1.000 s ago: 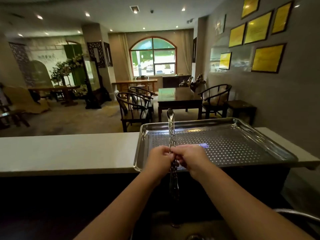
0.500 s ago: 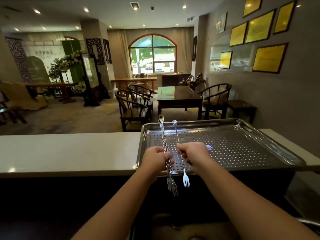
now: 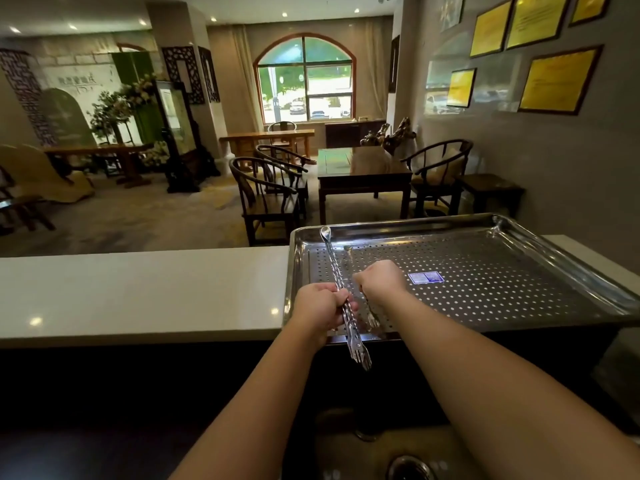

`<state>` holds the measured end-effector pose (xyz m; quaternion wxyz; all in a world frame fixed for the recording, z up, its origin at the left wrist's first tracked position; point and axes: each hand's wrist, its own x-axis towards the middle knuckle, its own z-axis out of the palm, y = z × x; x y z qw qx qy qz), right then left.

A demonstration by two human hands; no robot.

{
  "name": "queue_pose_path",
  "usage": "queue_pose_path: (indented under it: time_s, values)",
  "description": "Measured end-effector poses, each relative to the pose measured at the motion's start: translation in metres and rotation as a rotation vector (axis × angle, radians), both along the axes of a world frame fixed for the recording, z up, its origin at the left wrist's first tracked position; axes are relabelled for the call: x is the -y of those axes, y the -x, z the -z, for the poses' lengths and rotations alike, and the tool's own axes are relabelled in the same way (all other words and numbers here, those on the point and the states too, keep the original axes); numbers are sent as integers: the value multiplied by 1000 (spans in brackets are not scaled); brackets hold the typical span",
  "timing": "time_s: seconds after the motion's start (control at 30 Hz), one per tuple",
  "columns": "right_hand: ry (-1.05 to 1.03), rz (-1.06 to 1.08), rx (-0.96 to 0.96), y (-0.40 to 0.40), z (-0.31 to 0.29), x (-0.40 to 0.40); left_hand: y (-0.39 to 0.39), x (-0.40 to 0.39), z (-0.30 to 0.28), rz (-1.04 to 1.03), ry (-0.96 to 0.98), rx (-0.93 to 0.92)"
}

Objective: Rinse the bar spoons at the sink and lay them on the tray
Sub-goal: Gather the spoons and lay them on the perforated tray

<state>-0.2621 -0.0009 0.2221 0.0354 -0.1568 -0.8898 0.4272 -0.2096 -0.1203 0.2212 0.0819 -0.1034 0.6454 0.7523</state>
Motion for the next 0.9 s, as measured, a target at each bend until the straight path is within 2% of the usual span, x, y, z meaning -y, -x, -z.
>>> queue_pose_path:
  time_s: [0.3,0.57,0.63,0.67,0.8,0.9]
  values:
    - [-158,6,92,20,23,14,13,1,11,-9,12,27]
    - [-216,22,74,19,26,12,18,1,15,1,21,65]
    - [-134,36,53,14,21,8,19,0,14,6,30,70]
    - [-29,31,31,10,18,7,19,0,14,5,31,71]
    - [525,-74,35,-16,9,3,20,-5,12,0,-33,70]
    - [575,-132,67,-35,6,-4,19,-8,11,-1,-74,70]
